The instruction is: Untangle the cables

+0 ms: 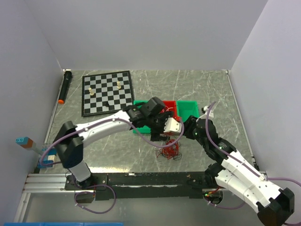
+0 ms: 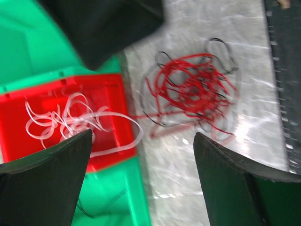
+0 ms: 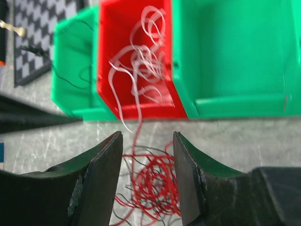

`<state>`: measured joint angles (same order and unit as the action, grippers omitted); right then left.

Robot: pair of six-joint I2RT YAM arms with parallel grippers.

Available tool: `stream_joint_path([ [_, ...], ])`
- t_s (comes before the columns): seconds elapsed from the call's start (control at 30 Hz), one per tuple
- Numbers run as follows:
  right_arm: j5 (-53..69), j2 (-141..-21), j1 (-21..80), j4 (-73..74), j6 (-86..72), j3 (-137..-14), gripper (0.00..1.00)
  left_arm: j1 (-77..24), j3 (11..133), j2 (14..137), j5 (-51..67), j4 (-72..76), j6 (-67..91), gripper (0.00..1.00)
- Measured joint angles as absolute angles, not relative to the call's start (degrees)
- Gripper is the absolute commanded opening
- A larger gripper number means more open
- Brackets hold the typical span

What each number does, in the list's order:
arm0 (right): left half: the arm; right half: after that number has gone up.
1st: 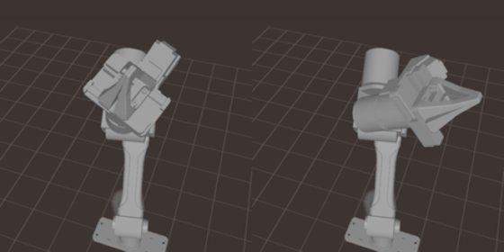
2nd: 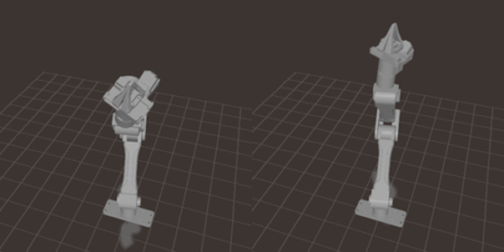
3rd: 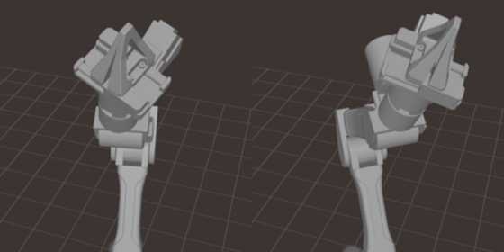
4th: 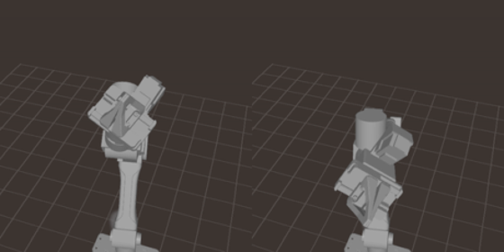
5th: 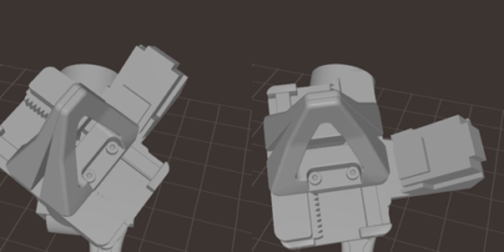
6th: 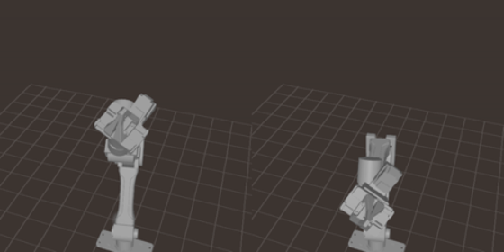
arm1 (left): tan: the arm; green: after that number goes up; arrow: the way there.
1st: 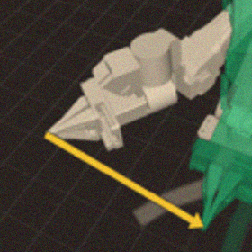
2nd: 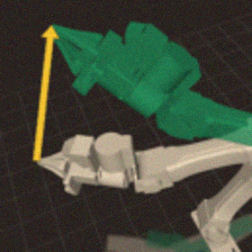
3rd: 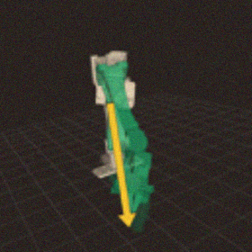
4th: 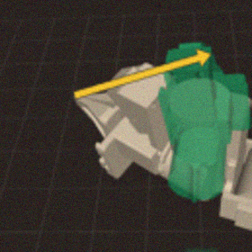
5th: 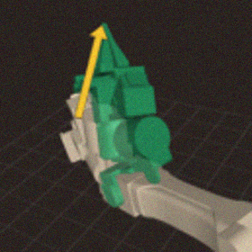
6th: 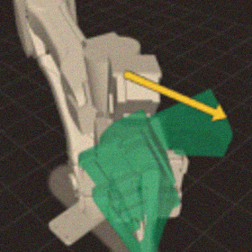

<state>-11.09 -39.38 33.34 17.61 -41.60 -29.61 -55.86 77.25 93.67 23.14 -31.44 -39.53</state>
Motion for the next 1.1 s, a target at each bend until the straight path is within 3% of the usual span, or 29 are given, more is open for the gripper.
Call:
stream_joint_path([
  [0.1,-9.7,-39.1,33.3,18.3,-42.9,-26.9,0.53,-55.9,79.9,97.4,23.2,-31.0,-41.6,0.73],
  [0.27,-5.8,-42.7,33.3,17.3,-43.6,-25.4,0.52,-57.0,83.7,99.9,25.1,-33.2,-44.3,0.28],
  [0.4,-1.1,-46.7,33.3,14.2,-43.7,-24.1,0.5,-58.5,84.7,100.0,26.9,-36.2,-44.6,0.1],
  [0.53,3.9,-50.5,33.3,11.0,-43.9,-22.5,0.47,-59.4,84.9,99.8,28.3,-39.6,-43.6,0.01],
  [0.73,10.6,-55.2,33.7,7.0,-43.1,-22.3,0.39,-60.2,85.8,96.1,30.3,-44.1,-38.5,0.01],
  [1.1,11.0,-55.6,40.2,7.4,-42.1,-22.5,0.04,-61.5,94.4,79.9,31.9,-55.0,-30.8,0.01],
])
